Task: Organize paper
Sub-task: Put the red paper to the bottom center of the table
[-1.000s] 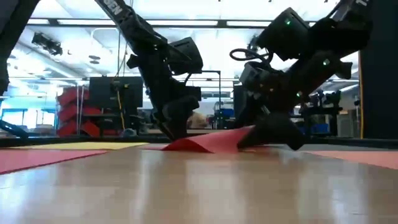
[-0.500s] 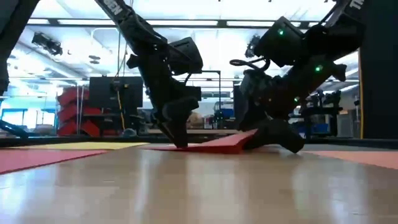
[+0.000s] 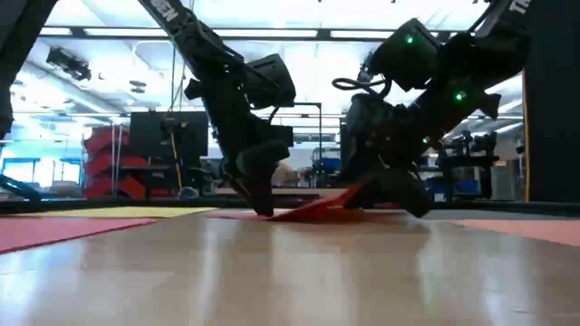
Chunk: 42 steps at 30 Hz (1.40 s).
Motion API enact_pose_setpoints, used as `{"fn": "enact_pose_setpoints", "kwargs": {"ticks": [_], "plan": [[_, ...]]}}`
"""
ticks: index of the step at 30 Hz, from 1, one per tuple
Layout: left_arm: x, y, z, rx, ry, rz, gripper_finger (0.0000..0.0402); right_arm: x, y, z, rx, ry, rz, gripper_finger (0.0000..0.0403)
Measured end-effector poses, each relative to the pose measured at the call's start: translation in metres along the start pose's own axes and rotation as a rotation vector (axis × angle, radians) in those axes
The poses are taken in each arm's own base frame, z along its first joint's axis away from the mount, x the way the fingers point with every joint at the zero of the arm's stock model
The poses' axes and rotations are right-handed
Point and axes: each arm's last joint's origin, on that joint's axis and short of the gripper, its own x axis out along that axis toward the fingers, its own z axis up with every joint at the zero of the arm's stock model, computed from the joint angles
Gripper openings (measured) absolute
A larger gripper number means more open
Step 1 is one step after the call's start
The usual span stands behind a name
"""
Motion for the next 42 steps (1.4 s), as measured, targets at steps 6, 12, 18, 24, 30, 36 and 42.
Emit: {"fn": "enact_pose_setpoints", "kwargs": {"ticks": [6,12,18,24,30,36,42], "plan": [[0.000,0.000,0.000,-0.001,0.000,0.003,0.0131,0.000,-0.001,0.003,0.014,-0.022,-0.012,0.0207],[0.000,0.000,0.000,-0.001,-0.001,0.005,0.0131,0.000,-0.002,0.003,0.021,-0.031,-0.013,0.0165],[0.000,0.000,0.000,-0.002,-0.003,0.005,0.0131,0.000,-0.001,0.003,0.019,-0.044,0.011,0.0110],[-0.002,0.000,0.004,0.018,-0.016,0.013,0.0131,0.000,-0.001,0.003,-0.008,-0.045,0.014,0.0052],[-0.010,-0.002,0.017,0.075,-0.017,0.050,0.0132,0.000,-0.001,0.003,-0.031,-0.044,0.015,0.0004],[-0.033,0.002,0.024,0.134,-0.013,0.155,0.0132,0.000,0.000,0.003,-0.033,-0.052,0.029,0.0000],[-0.077,0.004,0.029,0.139,-0.106,0.174,0.0132,0.001,-0.001,0.003,-0.036,-0.051,0.027,0.0000]]}}
